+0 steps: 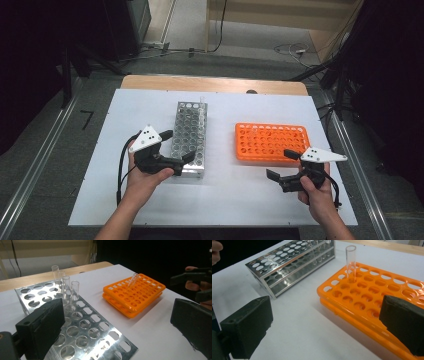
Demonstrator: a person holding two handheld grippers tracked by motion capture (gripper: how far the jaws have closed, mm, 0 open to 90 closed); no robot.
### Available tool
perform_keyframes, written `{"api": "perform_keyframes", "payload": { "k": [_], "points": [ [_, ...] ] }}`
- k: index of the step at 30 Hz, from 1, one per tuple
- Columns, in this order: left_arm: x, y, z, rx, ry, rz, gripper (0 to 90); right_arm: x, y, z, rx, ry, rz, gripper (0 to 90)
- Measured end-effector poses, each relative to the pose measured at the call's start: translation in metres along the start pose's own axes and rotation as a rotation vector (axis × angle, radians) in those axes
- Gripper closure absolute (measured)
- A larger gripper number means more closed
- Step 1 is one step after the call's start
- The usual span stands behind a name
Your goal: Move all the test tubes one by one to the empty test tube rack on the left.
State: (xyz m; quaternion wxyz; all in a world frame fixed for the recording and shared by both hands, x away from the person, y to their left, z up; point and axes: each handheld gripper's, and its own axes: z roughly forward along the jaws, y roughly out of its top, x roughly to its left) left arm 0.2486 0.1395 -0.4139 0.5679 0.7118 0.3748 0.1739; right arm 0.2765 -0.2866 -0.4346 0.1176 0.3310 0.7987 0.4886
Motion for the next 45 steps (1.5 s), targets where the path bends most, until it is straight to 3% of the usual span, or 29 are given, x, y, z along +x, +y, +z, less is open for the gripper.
{"api": "perform_keyframes", "payload": {
  "k": [9,11,17,23,28,33,39,45],
  "points": [
    [-0.003,-0.014,-0.014,-0.001,-0.013,-0.015,0.0,-0.006,0.011,0.03,0.011,0.012,0.016,3.9],
    [-0.003,-0.017,-0.014,0.002,-0.014,-0.02,0.0,-0.008,0.013,0.038,0.02,0.002,0.025,9.4],
    [-0.002,-0.021,-0.014,0.01,-0.015,-0.031,0.0,-0.014,0.021,0.061,0.041,-0.096,0.063,31.9],
    [-0.002,-0.023,-0.014,0.015,-0.015,-0.031,0.0,-0.018,0.028,0.083,0.075,-0.12,0.047,44.7],
    [-0.002,-0.024,-0.013,0.014,-0.011,-0.034,0.0,-0.024,0.028,0.098,0.099,-0.14,0.078,54.4],
    [-0.003,-0.025,-0.012,0.017,-0.011,-0.035,0.0,-0.028,0.026,0.106,0.088,-0.155,0.099,62.6],
    [-0.003,-0.025,-0.011,0.022,-0.013,-0.033,0.0,-0.025,0.026,0.11,0.08,-0.205,0.072,70.8],
    [-0.004,-0.025,-0.009,0.026,-0.011,-0.031,0.0,-0.027,0.027,0.108,0.07,-0.219,0.064,74.3]
  ]
}}
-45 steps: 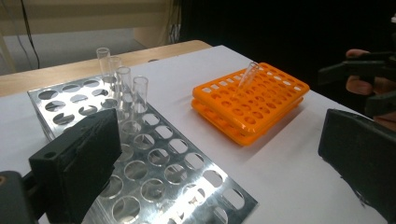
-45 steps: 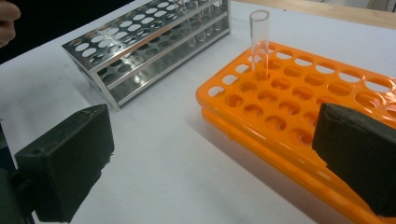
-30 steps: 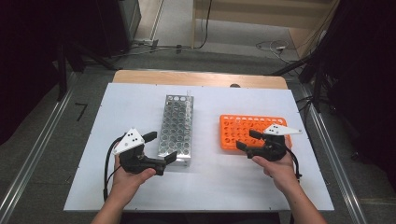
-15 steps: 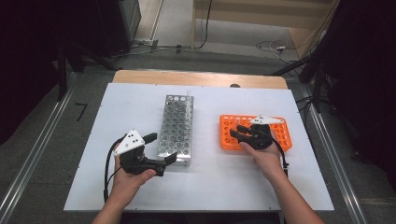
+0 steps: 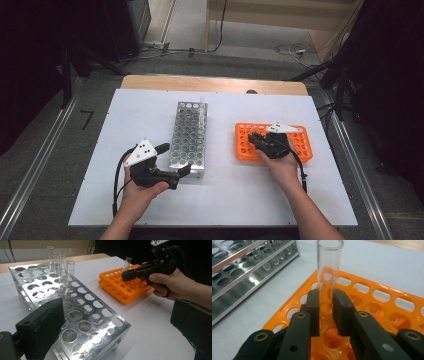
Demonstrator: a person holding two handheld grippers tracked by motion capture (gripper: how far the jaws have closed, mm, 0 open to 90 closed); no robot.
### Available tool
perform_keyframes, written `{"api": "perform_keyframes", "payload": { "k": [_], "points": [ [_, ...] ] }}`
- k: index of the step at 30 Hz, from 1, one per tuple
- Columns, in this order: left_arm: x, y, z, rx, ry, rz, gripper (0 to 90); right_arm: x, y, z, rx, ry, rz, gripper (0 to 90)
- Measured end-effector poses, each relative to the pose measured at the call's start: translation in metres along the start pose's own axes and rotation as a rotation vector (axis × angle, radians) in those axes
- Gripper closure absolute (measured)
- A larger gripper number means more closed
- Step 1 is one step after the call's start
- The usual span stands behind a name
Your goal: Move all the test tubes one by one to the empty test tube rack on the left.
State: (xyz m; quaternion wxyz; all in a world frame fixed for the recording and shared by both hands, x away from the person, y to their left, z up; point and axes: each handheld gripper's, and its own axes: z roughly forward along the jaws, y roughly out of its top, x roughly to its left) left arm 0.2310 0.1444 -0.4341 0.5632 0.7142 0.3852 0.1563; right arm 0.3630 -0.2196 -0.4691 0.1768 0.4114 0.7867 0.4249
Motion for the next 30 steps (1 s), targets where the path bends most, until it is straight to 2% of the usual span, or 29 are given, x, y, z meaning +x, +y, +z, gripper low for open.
{"api": "perform_keyframes", "payload": {
  "k": [13,17,22,30],
  "points": [
    [0.0,0.001,0.001,-0.009,-0.019,-0.013,0.0,-0.001,0.009,-0.026,-0.09,0.023,-0.009,74.3],
    [-0.001,0.002,0.001,-0.006,-0.019,-0.007,0.0,0.001,0.01,-0.035,-0.095,0.056,-0.009,74.3],
    [-0.006,0.004,0.003,-0.004,-0.027,0.01,0.0,0.011,0.008,-0.047,-0.091,0.102,-0.031,74.4],
    [-0.015,0.006,0.009,0.005,-0.055,0.027,0.8,0.034,0.001,-0.061,-0.081,0.175,-0.079,74.3]
  ]
}}
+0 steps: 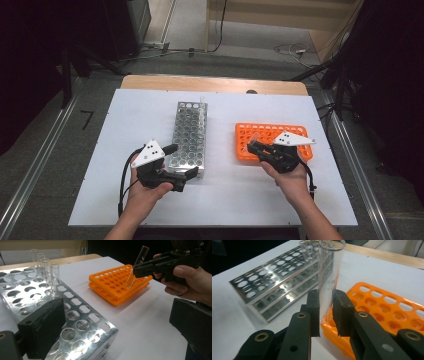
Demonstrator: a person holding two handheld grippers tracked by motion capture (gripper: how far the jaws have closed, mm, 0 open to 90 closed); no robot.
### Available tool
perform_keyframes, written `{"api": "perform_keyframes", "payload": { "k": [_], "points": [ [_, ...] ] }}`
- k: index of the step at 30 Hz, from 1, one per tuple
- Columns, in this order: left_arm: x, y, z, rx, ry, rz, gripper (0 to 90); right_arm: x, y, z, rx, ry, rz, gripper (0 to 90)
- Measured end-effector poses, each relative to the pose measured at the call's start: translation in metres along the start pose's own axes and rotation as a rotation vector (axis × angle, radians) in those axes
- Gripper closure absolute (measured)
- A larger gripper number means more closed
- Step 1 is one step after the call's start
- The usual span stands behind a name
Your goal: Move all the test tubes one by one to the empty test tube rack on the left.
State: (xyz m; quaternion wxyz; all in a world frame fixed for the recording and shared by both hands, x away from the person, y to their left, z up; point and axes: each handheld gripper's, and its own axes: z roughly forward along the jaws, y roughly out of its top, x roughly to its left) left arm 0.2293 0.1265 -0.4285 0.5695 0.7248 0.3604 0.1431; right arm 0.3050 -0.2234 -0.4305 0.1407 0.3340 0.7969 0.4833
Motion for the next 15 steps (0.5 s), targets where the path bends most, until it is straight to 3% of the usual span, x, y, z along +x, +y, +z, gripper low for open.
{"api": "perform_keyframes", "payload": {
  "k": [15],
  "points": [
    [-0.017,0.004,0.011,0.012,-0.032,0.019,6.9,0.05,-0.007,-0.004,0.027,0.133,-0.067,74.3]
  ]
}}
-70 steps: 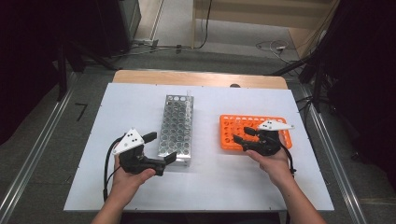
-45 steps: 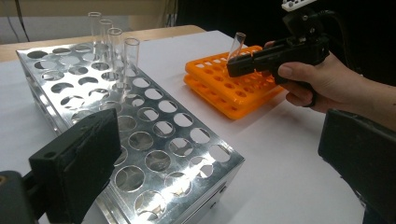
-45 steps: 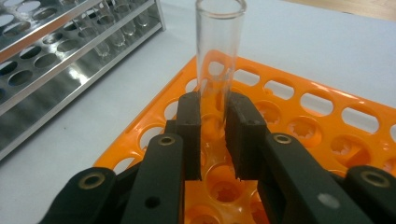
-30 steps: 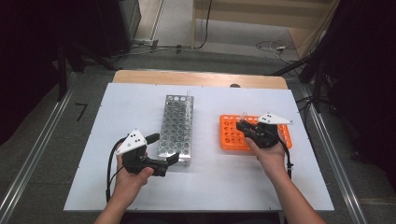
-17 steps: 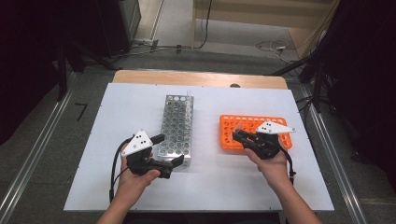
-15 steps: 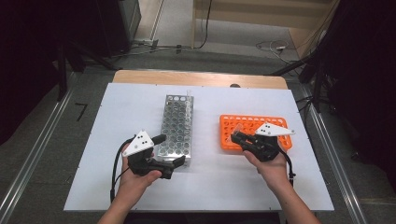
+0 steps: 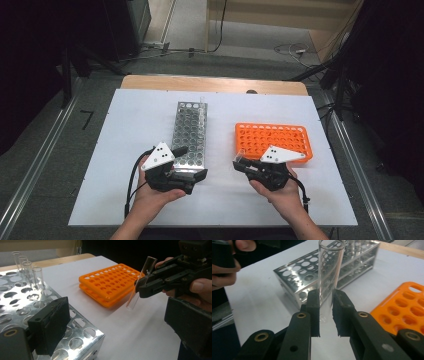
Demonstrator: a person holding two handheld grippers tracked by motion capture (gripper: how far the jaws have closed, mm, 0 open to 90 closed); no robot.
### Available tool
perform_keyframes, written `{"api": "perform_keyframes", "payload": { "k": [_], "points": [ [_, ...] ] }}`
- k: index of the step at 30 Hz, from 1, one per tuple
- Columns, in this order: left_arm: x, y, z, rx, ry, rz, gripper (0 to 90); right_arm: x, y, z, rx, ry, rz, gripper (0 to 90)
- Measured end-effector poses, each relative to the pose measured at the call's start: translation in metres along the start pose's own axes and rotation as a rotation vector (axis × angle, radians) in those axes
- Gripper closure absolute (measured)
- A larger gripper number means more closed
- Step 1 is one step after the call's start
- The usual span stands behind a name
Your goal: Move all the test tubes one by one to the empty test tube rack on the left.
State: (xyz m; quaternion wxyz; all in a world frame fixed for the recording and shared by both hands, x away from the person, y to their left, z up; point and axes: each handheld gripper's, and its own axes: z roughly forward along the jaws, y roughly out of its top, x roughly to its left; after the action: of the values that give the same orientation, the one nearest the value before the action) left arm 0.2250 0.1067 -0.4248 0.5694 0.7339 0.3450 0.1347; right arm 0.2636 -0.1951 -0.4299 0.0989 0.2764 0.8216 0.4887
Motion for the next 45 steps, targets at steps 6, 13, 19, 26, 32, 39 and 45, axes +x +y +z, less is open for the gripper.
{"api": "perform_keyframes", "payload": {
  "k": [6,13,19,26,32,39,45],
  "points": [
    [-0.009,0.002,0.005,-0.003,-0.023,0.008,13.4,0.015,-0.001,0.005,0.012,0.036,-0.021,74.3],
    [-0.022,0.003,0.012,-0.006,-0.049,0.051,31.5,0.032,-0.001,0.014,0.031,0.079,-0.055,74.3],
    [-0.03,0.002,0.015,-0.011,-0.087,0.085,46.5,0.043,-0.001,0.019,0.042,0.104,-0.073,74.3],
    [-0.036,0.0,0.019,-0.006,-0.096,0.107,59.2,0.05,0.0,0.022,0.049,0.125,-0.081,74.3],
    [-0.038,-0.001,0.021,0.001,-0.099,0.128,68.0,0.052,0.0,0.023,0.048,0.135,-0.082,74.3],
    [-0.038,-0.002,0.02,-0.002,-0.093,0.136,74.9,0.054,0.0,0.025,0.05,0.142,-0.083,74.3],
    [-0.035,-0.001,0.018,-0.011,-0.102,0.121,75.9,0.053,-0.001,0.023,0.04,0.146,-0.082,73.1]
  ]
}}
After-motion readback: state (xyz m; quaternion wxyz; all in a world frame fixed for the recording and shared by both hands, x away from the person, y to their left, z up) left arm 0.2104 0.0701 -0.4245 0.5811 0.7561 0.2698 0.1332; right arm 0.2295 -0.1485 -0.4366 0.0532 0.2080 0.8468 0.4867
